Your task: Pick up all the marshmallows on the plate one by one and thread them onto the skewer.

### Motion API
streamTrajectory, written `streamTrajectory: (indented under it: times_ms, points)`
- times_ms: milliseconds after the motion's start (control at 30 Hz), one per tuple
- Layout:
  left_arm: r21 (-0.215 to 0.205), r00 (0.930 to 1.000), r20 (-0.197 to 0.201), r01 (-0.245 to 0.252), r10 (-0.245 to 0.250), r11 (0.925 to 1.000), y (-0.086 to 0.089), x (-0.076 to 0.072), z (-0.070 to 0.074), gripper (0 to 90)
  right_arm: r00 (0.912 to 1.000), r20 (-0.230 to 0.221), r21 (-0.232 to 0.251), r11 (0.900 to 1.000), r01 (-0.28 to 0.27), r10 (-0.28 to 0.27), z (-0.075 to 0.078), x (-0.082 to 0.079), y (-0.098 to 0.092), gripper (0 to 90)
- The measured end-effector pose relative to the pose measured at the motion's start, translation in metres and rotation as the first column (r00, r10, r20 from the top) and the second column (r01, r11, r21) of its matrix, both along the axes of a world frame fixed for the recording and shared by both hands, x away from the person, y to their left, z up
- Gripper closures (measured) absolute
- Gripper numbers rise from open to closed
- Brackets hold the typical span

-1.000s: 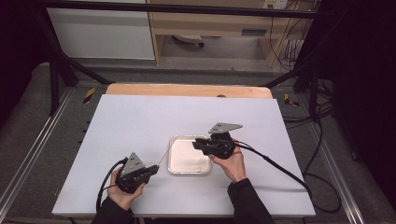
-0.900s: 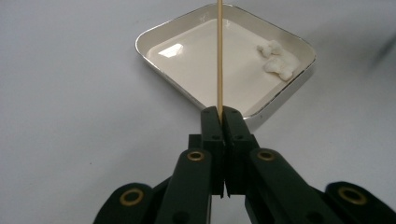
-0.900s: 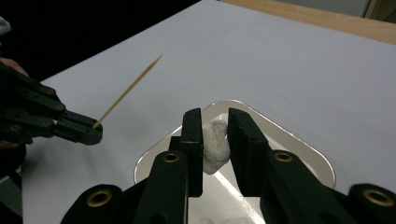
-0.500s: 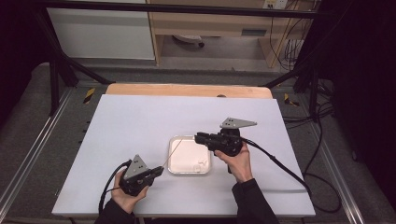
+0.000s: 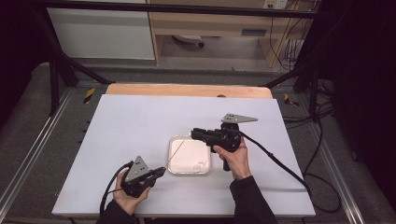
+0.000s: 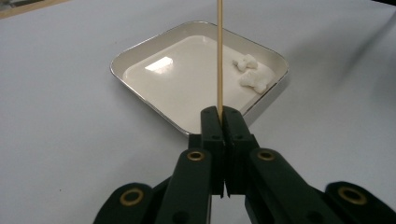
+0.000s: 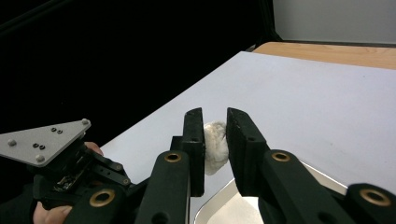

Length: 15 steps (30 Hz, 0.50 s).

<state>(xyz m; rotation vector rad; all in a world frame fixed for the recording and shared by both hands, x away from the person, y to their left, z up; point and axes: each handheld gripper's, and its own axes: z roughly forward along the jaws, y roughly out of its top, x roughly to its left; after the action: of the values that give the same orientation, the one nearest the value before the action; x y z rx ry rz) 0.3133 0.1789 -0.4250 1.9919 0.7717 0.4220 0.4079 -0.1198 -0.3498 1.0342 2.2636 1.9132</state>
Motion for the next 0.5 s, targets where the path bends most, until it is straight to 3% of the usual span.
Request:
streamTrajectory:
  times_ms: [500]
  points:
    - [-0.001, 0.9999, 0.009, 0.005, -0.005, 1.0, -0.0005, -0.0007, 0.0005, 89.0, 0.9986, -0.047, 0.031, 0.999, -0.025, 0.026, -0.0065, 0.0051, 0.0089, 78.6]
